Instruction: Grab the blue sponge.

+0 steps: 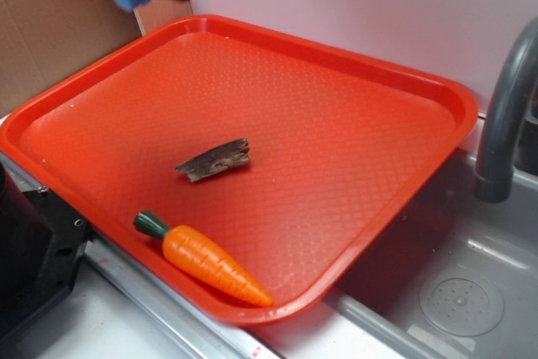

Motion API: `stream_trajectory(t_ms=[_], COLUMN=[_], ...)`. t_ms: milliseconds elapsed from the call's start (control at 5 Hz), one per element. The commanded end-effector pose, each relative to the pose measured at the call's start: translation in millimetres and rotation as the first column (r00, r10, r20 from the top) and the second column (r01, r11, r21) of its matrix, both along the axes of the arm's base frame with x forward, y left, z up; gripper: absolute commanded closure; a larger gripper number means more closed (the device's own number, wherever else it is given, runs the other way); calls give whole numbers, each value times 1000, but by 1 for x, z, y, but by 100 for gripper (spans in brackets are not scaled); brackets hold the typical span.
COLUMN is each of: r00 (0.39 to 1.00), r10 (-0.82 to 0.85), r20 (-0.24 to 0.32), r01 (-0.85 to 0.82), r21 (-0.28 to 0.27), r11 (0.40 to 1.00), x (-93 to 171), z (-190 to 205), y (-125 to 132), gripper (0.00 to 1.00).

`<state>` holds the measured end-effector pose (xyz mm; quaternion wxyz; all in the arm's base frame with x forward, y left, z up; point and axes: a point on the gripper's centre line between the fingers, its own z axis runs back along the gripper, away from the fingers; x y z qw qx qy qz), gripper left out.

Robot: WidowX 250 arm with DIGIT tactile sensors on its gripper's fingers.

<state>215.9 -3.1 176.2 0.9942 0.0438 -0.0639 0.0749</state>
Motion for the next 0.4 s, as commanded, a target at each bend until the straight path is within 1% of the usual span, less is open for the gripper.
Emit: stream_trajectory(t_ms=[0, 200], r00=[997, 998], r10=[61, 63], r20=[42, 19], r01=[-59, -63], r21=[-47, -39], r11=[997, 997], x=[-8, -11], z=[26, 20], y=[13, 11], gripper=[100, 100])
